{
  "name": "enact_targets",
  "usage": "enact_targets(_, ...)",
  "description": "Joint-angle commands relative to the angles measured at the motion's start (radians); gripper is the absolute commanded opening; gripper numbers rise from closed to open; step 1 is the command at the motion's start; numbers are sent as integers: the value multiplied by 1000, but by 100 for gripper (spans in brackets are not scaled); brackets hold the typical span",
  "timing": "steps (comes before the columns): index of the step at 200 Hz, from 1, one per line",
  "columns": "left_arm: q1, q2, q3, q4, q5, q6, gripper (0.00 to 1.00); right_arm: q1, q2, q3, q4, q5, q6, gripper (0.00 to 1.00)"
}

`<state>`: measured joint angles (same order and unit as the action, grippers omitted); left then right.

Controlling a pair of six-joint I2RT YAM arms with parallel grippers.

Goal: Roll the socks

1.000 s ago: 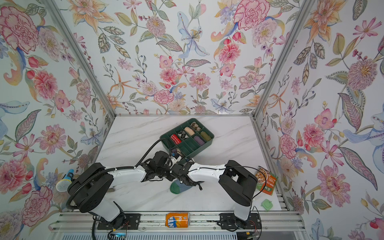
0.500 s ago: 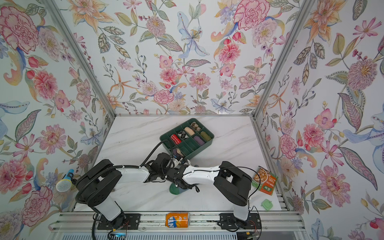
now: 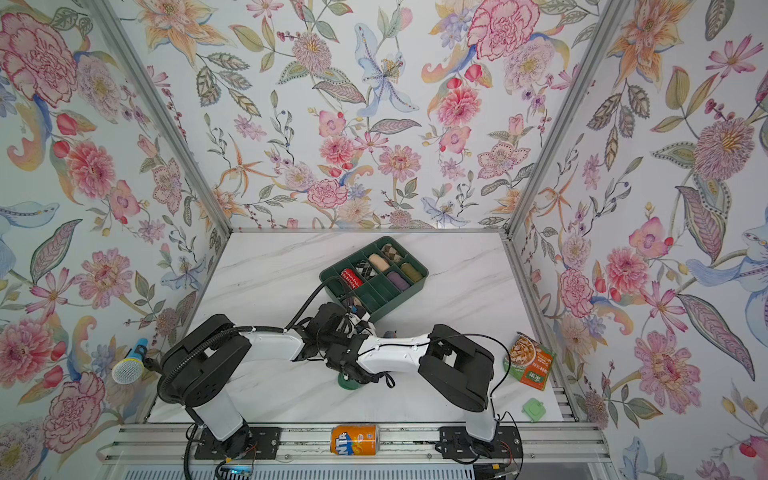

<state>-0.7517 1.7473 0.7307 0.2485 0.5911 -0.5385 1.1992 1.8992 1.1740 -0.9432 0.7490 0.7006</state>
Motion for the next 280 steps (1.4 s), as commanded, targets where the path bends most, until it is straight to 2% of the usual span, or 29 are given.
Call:
enact_targets(1, -11, 39, 28, -29, 4, 6, 0, 30, 32, 32, 7, -8, -33, 18)
enact_targets(73, -11, 77, 53, -53, -6, 23, 0, 56, 14, 10, 100, -56, -111, 17)
enact_targets(103, -11, 71, 74, -146, -49, 67, 0, 57, -16, -19, 161, -102, -151, 13)
enact_targets(156, 20, 8, 66, -241, -106, 113, 4, 64, -46, -52, 225, -133, -191, 13)
enact_targets(201, 73, -32, 33, -209, -69, 103, 7, 86, -34, -56, 234, -121, -208, 13)
enact_targets(234, 74, -19, 19, -161, -23, 79, 6, 106, -25, -52, 234, -96, -211, 13)
enact_targets(280, 91, -41, -12, -139, -23, 59, 7, 116, -48, -72, 235, -70, -195, 13)
